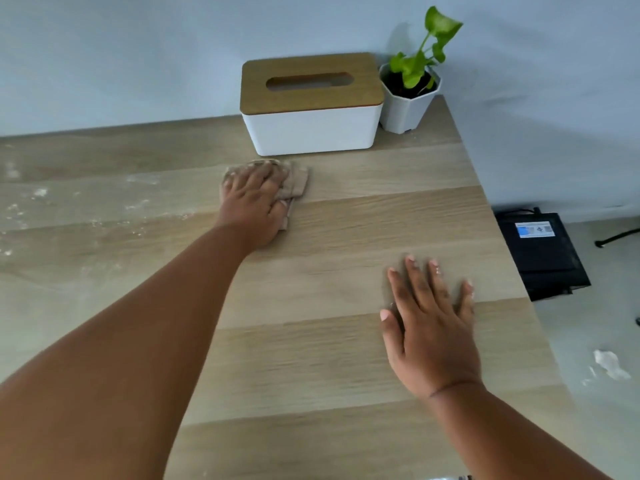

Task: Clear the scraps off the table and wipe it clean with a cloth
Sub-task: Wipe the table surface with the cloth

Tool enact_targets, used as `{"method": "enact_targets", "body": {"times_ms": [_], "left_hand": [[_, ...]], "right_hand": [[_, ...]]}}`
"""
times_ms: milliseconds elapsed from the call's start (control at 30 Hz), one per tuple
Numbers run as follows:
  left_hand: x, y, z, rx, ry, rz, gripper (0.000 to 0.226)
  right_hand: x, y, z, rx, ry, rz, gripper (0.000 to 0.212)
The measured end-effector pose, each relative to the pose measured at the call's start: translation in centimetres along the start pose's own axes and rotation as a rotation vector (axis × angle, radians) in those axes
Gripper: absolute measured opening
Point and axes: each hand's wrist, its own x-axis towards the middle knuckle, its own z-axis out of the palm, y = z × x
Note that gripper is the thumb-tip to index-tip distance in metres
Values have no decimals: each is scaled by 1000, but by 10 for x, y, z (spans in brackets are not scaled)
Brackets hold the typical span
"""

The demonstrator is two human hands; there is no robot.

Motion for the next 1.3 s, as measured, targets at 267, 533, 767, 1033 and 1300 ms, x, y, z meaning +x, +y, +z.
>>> {"method": "enact_targets", "body": {"times_ms": [267,533,767,1033,1300], "left_hand": [[-35,-40,-7,-3,36,212,66],[3,3,7,-3,47,-96,73],[-57,42,19,45,-9,274,67],[-50,-42,0,90,-13,12,79],[-2,30,16,83,-51,-68,77]], "right_hand": [[0,-4,-5,-1,-25,6,66],[0,-3,-5,-1,-28,14,66],[-1,-4,-8,-33,-56,23,68],[-1,-7,-11,-14,-60,18,66],[0,-3,-6,-16,-35,9,66]]}}
